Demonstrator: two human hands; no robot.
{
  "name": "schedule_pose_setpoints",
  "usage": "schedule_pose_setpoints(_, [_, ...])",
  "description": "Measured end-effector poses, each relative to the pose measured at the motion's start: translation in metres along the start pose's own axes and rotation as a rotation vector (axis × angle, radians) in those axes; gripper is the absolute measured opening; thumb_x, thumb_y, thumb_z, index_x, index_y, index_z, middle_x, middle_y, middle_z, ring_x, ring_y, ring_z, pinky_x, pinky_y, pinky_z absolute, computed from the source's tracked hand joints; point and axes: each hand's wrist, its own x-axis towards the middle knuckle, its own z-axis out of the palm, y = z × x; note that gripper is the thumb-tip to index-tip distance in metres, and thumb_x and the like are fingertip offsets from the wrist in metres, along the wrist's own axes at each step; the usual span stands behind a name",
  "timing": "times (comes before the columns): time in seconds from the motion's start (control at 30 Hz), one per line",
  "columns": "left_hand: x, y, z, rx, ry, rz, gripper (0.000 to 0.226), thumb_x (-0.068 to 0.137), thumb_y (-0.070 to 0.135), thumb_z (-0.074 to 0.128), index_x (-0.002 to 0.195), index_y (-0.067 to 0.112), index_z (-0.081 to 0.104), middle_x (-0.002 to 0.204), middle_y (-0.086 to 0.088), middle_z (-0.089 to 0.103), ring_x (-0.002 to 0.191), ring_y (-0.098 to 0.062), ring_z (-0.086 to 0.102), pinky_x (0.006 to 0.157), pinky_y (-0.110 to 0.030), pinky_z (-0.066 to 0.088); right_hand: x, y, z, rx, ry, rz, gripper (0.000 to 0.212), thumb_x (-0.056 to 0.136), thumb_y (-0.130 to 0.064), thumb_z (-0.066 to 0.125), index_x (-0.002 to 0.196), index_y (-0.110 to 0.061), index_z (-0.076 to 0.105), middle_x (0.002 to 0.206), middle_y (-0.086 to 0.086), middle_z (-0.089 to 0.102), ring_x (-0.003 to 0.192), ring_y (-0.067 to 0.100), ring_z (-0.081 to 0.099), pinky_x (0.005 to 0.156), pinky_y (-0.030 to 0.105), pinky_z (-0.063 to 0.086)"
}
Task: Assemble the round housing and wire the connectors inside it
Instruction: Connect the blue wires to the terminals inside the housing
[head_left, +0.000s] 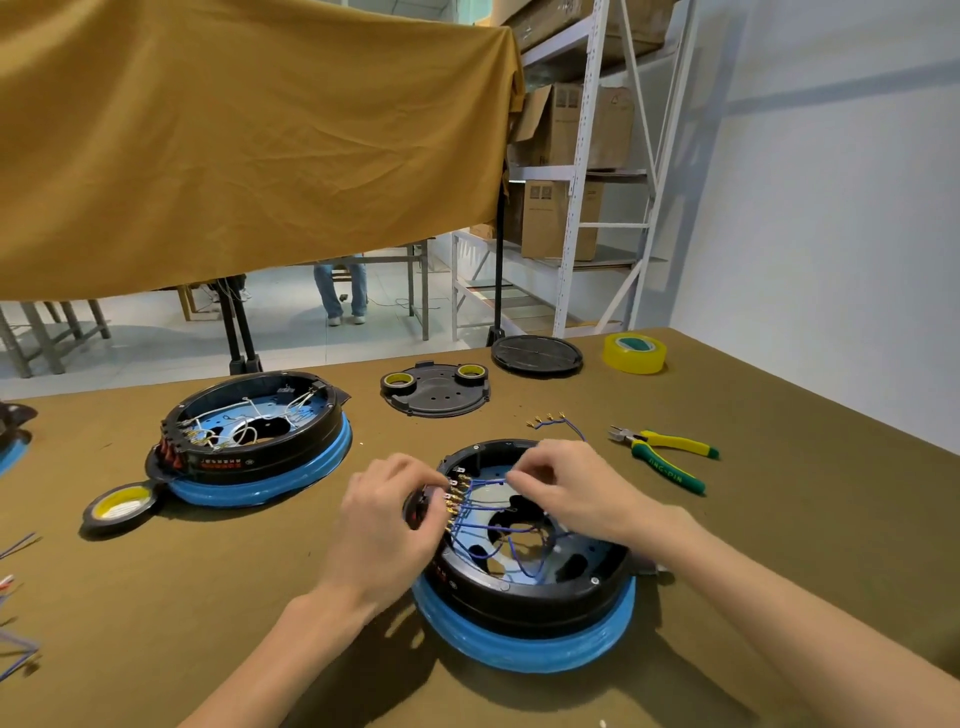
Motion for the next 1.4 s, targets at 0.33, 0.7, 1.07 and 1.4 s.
schedule_pose_setpoints(0.33, [0.008,0.017,0.009,0.001,-0.339,-0.011,0.015,0.094,0.052,0.063,0.102,0.045,0.072,0.085,0.029,0.066,0.096,0.007,0.047,0.096,-0.028,0.030,-0.004,0.020,-0.041,-0.036,-0.340,0.040,0.010,0.094,-0.025,0.070,0.095,-0.025,0.080,0.079,-0.016,0.075,0.077,-0.001,0.068,0.068,0.015,0.052])
schedule_pose_setpoints(0.7, [0.003,0.017,-0.003,-0.040,-0.297,-0.004,0.015,0.091,0.053,0.067,0.081,0.041,0.066,0.079,0.024,0.064,0.088,-0.001,0.058,0.092,-0.017,0.031,0.005,0.019,-0.037,0.190,-0.287,0.030,0.010,0.091,-0.015,0.076,0.101,-0.015,0.080,0.092,-0.003,0.079,0.087,0.009,0.075,0.087,0.031,0.061])
schedule_pose_setpoints(1.07, [0.010,0.011,-0.007,-0.034,-0.462,0.023,0.033,0.082,0.068,0.058,0.076,0.037,0.065,0.093,0.041,0.056,0.096,0.012,0.039,0.088,-0.013,0.022,0.015,0.005,-0.004,0.261,-0.218,0.059,0.008,0.083,-0.007,0.080,0.089,-0.010,0.078,0.082,0.005,0.079,0.077,0.018,0.076,0.074,0.028,0.062])
schedule_pose_setpoints(1.4, [0.011,0.012,-0.007,-0.020,-0.471,0.039,0.029,0.089,0.062,0.064,0.085,0.037,0.077,0.092,0.043,0.059,0.102,0.013,0.038,0.096,-0.024,0.020,0.008,0.005,-0.012,0.342,-0.193,0.089,0.006,0.084,-0.006,0.080,0.088,-0.008,0.077,0.076,0.005,0.078,0.065,0.017,0.073,0.062,0.022,0.056])
